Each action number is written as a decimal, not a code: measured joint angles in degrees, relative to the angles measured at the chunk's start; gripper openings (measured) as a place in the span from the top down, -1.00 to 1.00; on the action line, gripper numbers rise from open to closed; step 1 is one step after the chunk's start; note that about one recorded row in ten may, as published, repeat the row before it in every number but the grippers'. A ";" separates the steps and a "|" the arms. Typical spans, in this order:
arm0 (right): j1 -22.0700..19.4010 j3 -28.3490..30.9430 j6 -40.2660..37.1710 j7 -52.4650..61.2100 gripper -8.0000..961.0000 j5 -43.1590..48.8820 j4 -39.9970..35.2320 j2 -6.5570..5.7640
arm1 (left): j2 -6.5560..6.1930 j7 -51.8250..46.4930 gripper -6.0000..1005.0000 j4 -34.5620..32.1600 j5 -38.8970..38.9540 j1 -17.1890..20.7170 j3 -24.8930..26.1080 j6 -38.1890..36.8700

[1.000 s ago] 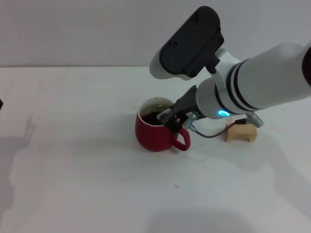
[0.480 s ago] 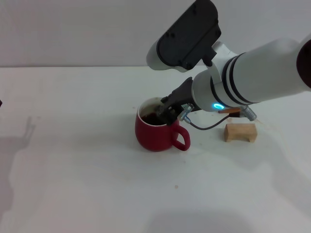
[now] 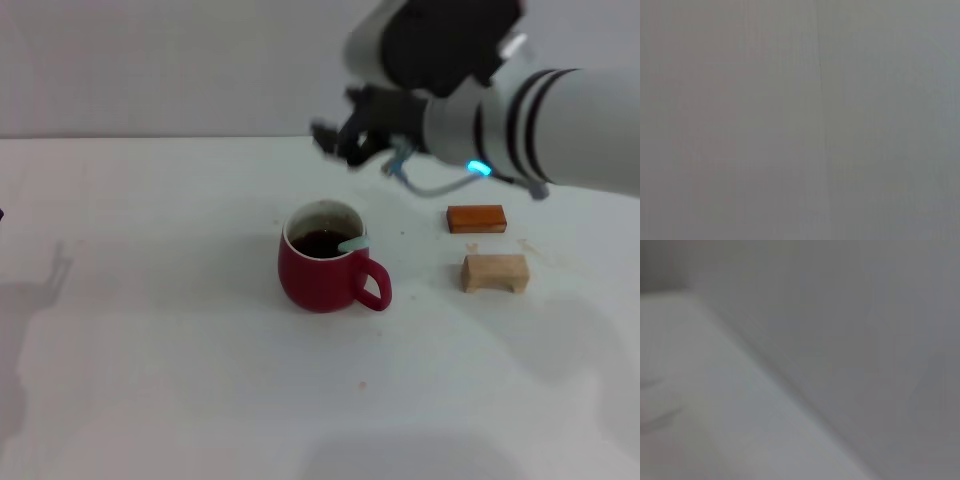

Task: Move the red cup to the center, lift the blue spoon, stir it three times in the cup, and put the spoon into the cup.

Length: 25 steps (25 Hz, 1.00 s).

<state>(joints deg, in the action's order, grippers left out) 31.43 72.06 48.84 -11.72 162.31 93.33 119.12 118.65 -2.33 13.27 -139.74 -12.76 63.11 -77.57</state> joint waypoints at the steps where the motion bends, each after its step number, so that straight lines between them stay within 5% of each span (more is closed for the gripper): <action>1: -5.50 -1.57 -9.59 0.02 0.14 3.27 1.68 -0.03 | 0.00 -0.11 -0.69 0.00 -0.01 0.01 0.00 -0.01; 3: -8.22 -2.25 -14.91 -0.22 -0.05 4.20 1.93 -0.10 | 0.00 -0.25 -0.69 0.00 0.02 0.06 0.00 -0.04; 5: -17.70 -3.61 -35.88 -1.28 -0.09 4.75 0.08 -0.18 | 0.00 -0.27 -0.69 0.01 0.20 0.08 0.01 -0.07; 6: -17.70 -3.61 -35.88 -1.28 -0.10 4.75 0.08 -0.18 | 0.00 -0.28 -0.69 0.00 0.29 0.08 0.06 -0.07; 8: -23.27 -4.10 -49.75 -1.52 -0.14 4.75 -2.82 -0.10 | 0.01 -0.31 -0.69 0.01 0.32 0.05 0.26 -0.07; 14: -34.53 -5.30 -83.75 -1.51 -0.25 2.75 -19.19 0.18 | 0.00 -0.60 -0.69 0.00 0.86 0.22 0.67 0.23; 17: -35.99 -5.45 -90.53 -1.49 -0.31 -0.93 -24.03 0.21 | 0.00 -1.10 -0.69 0.00 1.51 0.26 0.68 0.28; 19: -36.97 -6.80 -105.03 -1.23 -0.34 -8.79 -34.03 0.23 | 0.00 -3.16 -0.69 -0.21 2.55 0.30 0.70 0.31; 20: -36.97 -6.80 -105.03 -1.23 -0.38 -8.79 -34.03 0.23 | 0.00 -3.16 -0.69 -0.21 2.55 0.30 0.70 0.31; 25: -35.91 -12.18 -128.30 -1.17 -0.54 -22.34 -48.74 0.15 | -0.06 -3.97 -0.69 -0.59 3.22 0.39 0.71 0.35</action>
<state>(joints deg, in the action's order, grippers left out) -4.48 59.88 -79.46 -12.89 139.97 44.59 119.28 118.59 -6.30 12.68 -136.51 -12.36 63.81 -77.21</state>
